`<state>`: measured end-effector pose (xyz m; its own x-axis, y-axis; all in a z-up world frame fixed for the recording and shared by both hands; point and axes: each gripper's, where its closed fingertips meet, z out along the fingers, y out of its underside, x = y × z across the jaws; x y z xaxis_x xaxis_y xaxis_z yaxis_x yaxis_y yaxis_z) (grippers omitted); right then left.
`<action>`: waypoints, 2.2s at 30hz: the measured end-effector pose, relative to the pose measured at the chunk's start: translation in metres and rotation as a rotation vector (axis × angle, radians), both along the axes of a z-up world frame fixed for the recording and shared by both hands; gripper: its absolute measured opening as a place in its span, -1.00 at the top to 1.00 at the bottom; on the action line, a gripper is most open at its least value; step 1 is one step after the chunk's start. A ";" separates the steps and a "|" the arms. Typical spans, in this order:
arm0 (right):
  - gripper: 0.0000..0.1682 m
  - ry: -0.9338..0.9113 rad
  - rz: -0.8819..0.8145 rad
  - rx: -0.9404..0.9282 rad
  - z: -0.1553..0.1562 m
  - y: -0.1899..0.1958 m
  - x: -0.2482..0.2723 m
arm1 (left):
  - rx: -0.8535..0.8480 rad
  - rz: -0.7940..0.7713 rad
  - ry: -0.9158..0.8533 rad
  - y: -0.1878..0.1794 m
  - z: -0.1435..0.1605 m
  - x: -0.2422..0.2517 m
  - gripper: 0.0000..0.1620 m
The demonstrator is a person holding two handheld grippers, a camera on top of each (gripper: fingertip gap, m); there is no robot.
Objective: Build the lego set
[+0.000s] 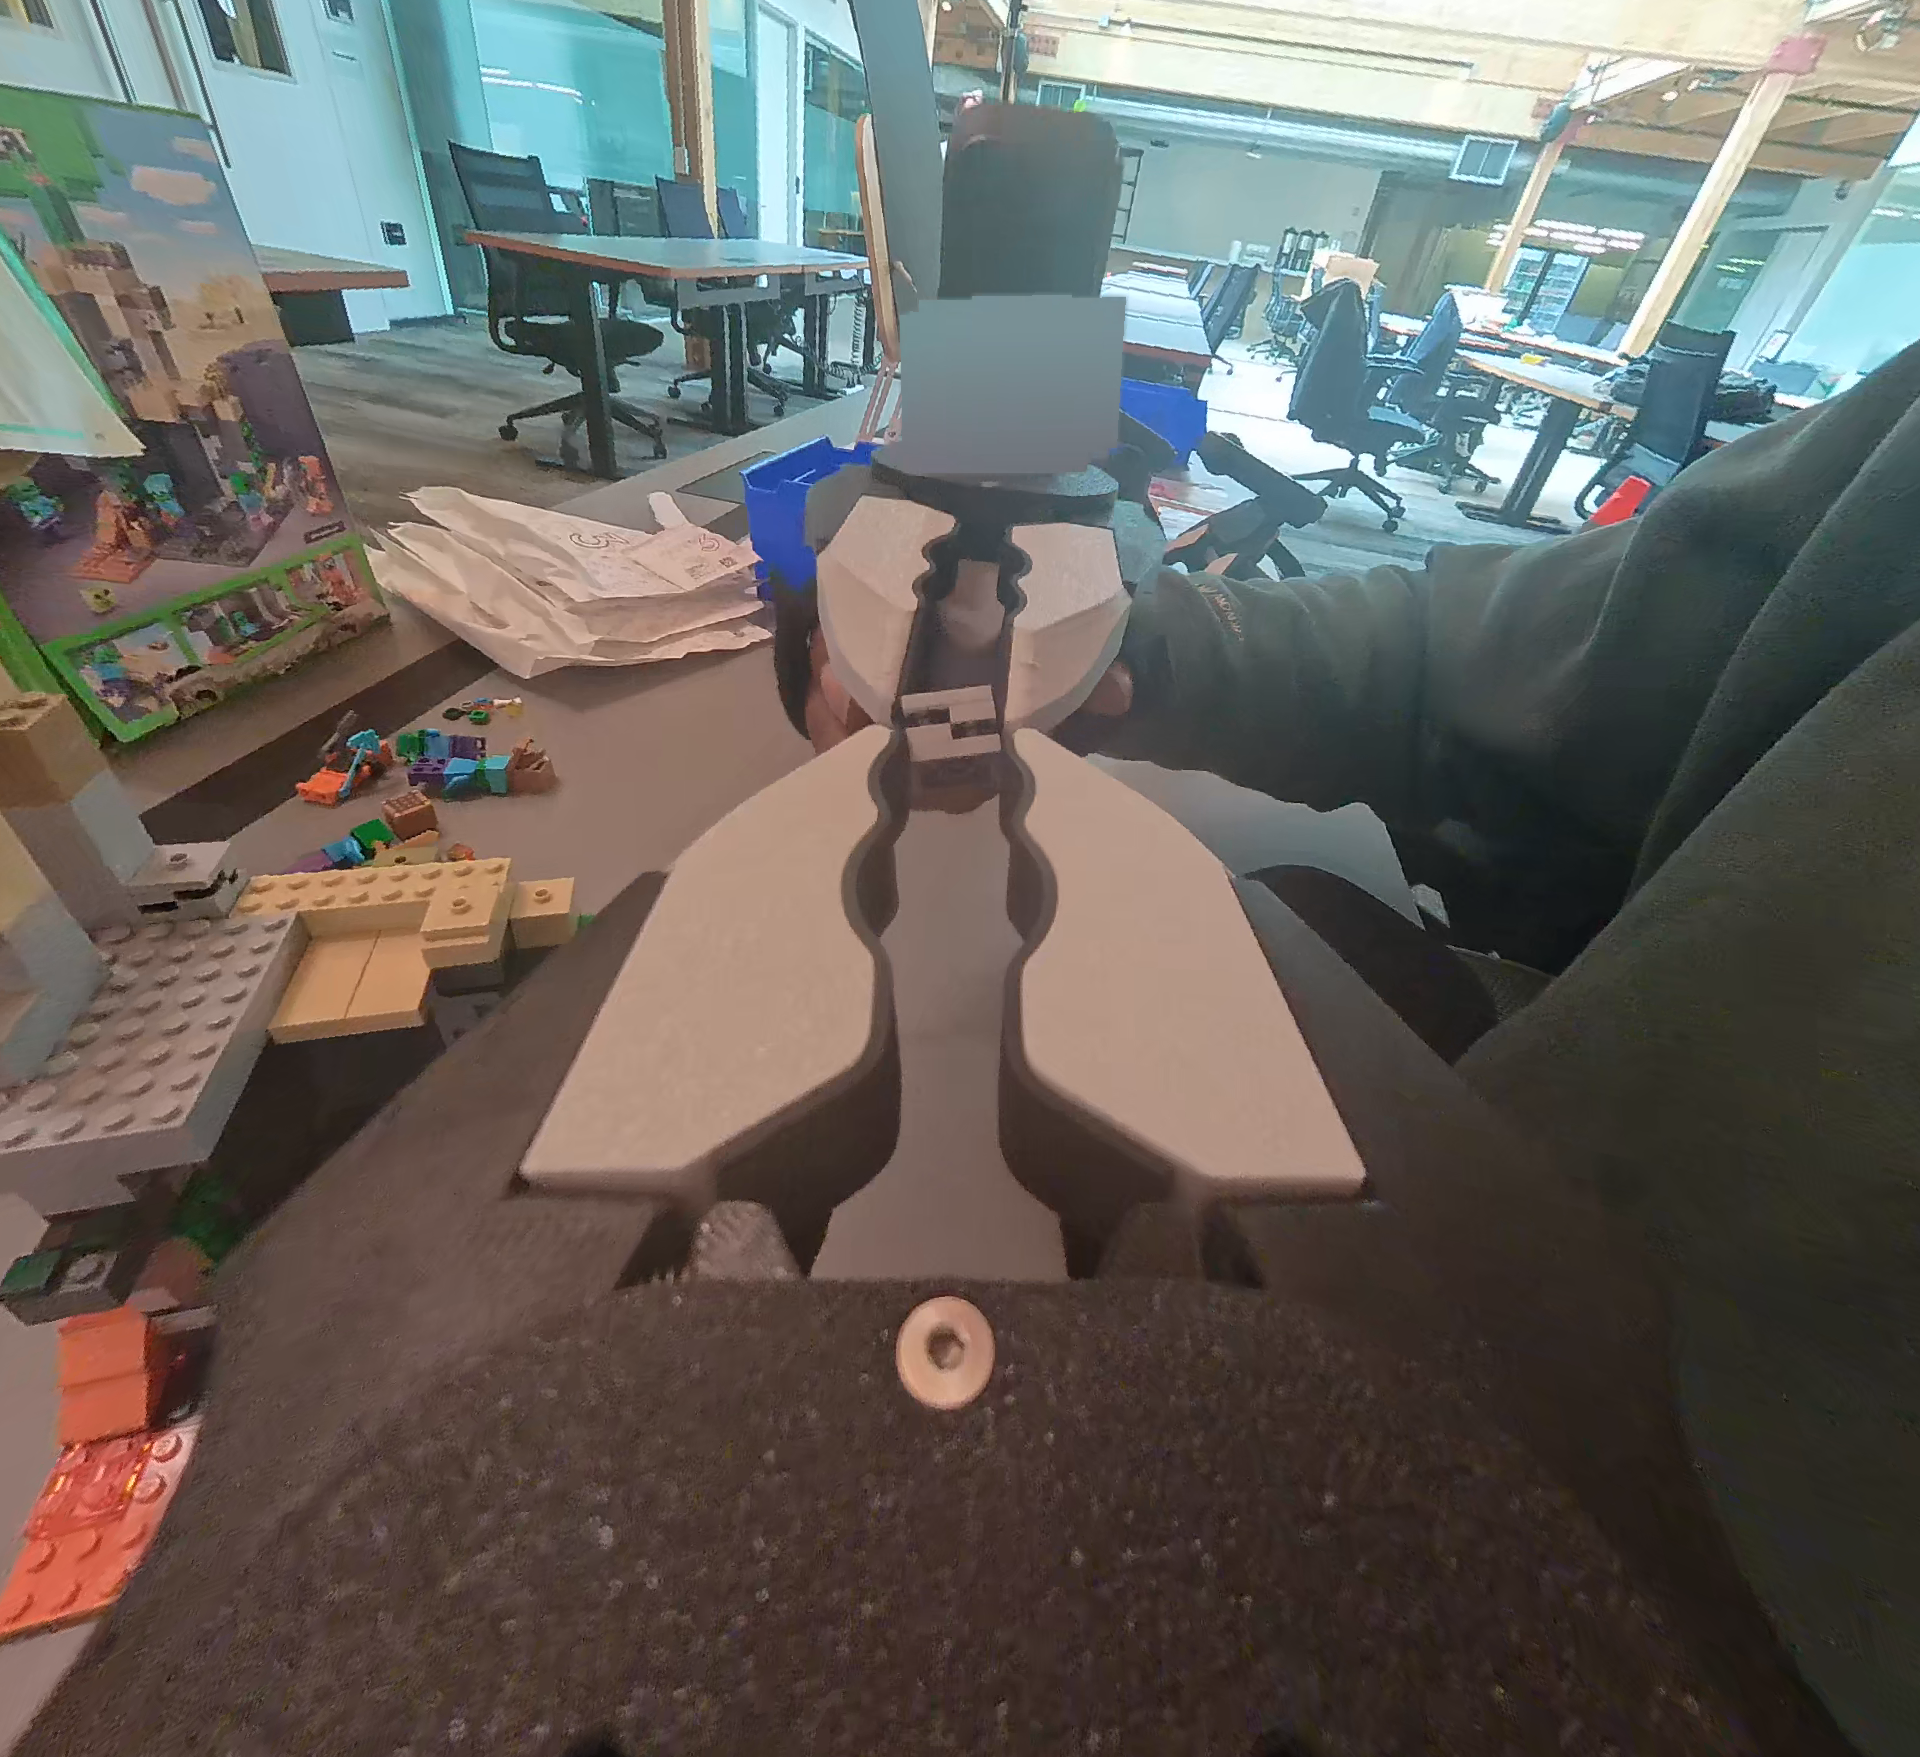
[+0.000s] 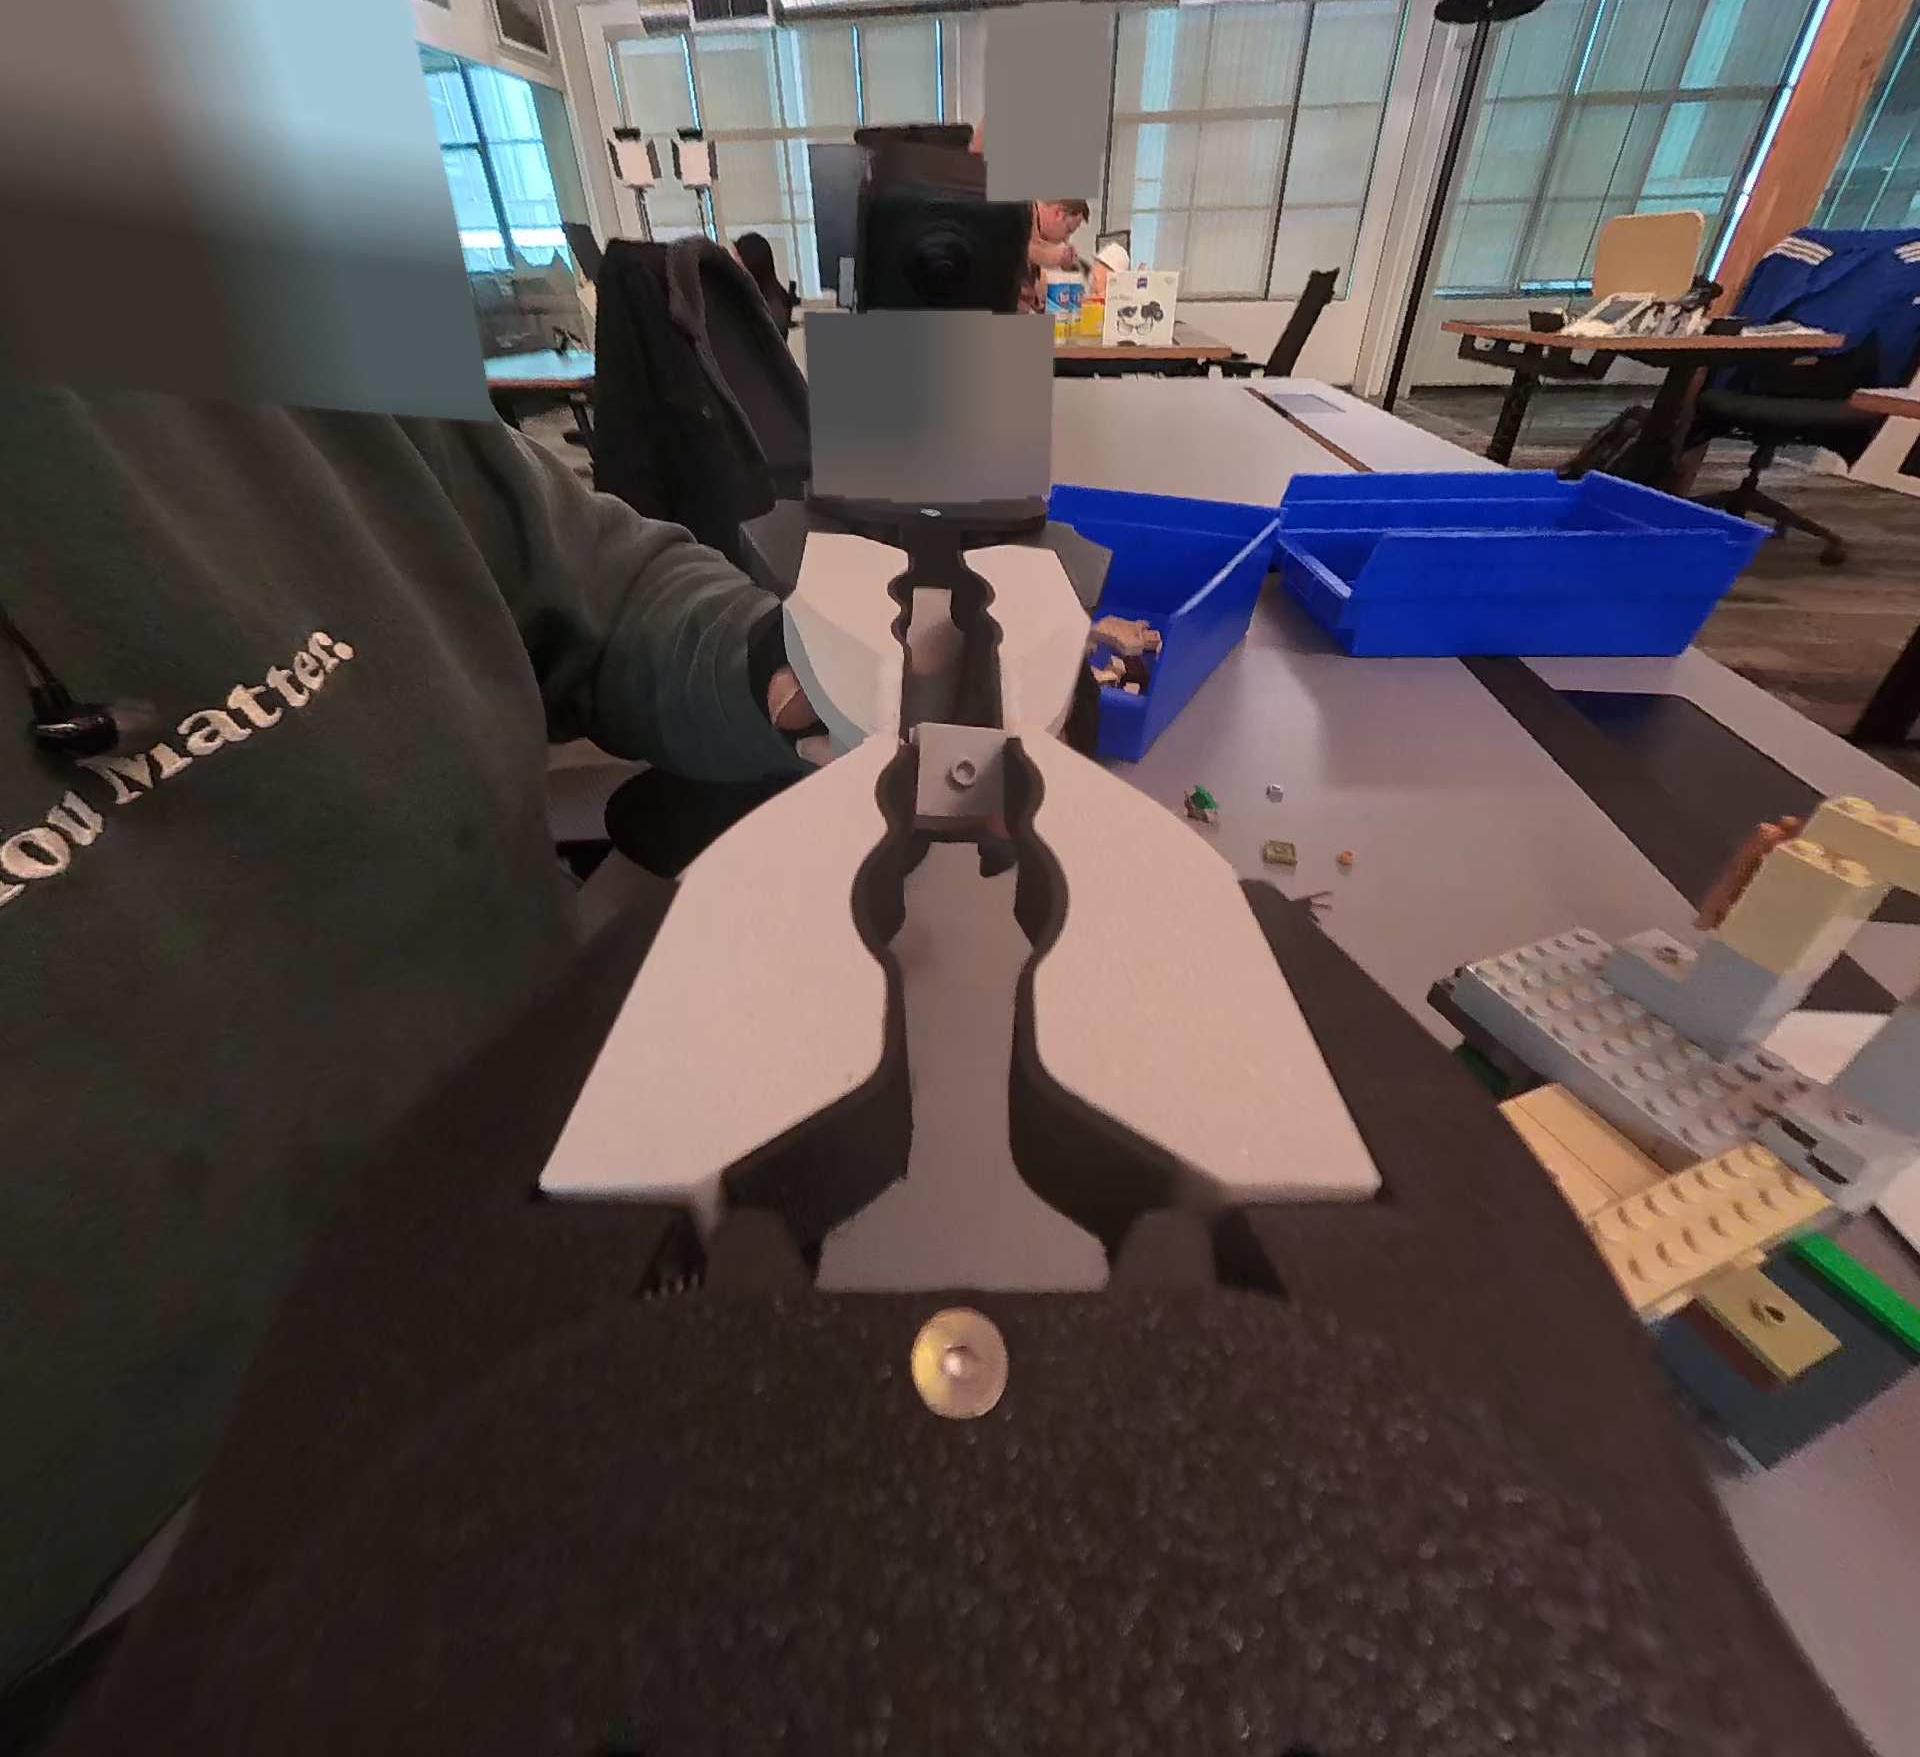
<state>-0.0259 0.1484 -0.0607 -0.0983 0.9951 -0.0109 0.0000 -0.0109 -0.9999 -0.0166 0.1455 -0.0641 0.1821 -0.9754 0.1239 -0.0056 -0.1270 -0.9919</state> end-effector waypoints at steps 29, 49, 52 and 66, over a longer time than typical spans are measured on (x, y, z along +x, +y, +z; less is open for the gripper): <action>0.75 -0.355 -0.212 -0.491 -0.020 0.024 -0.011 | 0.381 0.238 0.097 0.026 -0.014 -0.013 0.80; 0.78 -0.600 -0.282 -0.154 -0.042 0.065 0.027 | 0.241 0.271 0.096 0.039 -0.034 -0.024 0.83; 0.78 -0.660 -0.217 0.079 -0.040 0.087 0.034 | 0.192 0.268 0.092 0.042 -0.040 -0.025 0.86; 0.78 -0.869 -0.187 0.355 -0.070 0.178 0.009 | 0.150 0.276 0.146 0.050 -0.064 -0.028 0.87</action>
